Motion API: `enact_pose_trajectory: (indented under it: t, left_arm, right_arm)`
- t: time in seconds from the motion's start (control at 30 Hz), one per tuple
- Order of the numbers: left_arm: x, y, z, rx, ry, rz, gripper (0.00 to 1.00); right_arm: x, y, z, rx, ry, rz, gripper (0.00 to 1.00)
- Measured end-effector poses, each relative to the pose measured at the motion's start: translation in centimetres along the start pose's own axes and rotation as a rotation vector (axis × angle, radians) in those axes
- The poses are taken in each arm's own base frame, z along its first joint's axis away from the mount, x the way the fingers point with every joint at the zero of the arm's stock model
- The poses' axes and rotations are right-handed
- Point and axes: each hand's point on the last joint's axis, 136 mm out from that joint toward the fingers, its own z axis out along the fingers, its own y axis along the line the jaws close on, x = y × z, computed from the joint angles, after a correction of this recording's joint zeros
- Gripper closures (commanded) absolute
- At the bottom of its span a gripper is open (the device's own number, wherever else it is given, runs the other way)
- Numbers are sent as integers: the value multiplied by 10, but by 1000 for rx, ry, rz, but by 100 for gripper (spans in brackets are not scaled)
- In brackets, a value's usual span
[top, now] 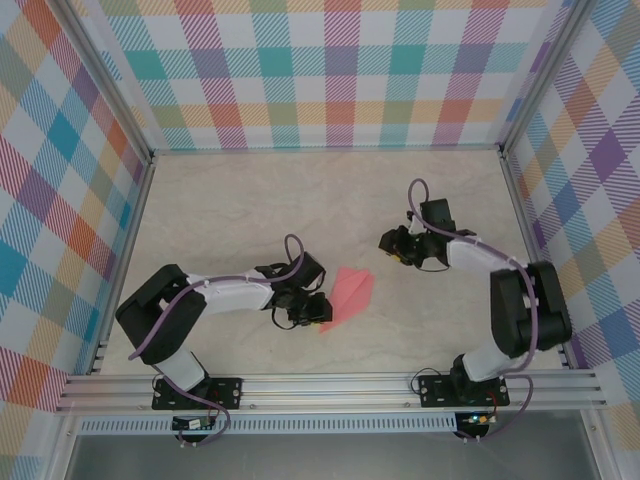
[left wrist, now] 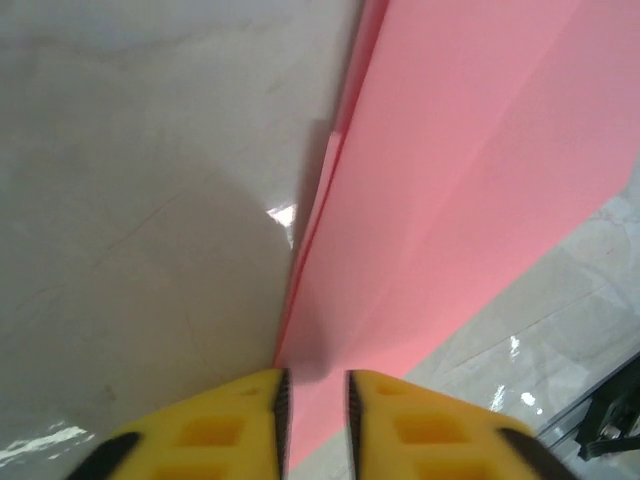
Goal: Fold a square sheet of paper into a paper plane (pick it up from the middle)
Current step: Pick up the paper from the center of the table.
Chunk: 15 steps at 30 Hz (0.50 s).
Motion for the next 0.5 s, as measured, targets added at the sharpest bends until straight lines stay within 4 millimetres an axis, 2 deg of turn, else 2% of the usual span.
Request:
enact_pose_trajectory:
  t: [0.13, 0.27, 0.33, 0.43, 0.5]
  left_arm:
    - [-21, -23, -24, 37, -94, 23, 34]
    - [-42, -39, -56, 80, -209, 32, 19]
    - [-52, -38, -67, 81, -259, 26, 13]
    - [-63, -29, -72, 57, -300, 1, 1]
    - [-67, -22, -73, 40, -317, -19, 0]
  right_arm:
    - [36, 11, -16, -33, 8, 12, 36]
    - [70, 15, -16, -32, 52, 29, 34]
    - [83, 16, -13, -19, 76, 40, 34]
    - [95, 15, -8, 2, 97, 62, 37]
    - [99, 15, -3, 11, 106, 72, 39]
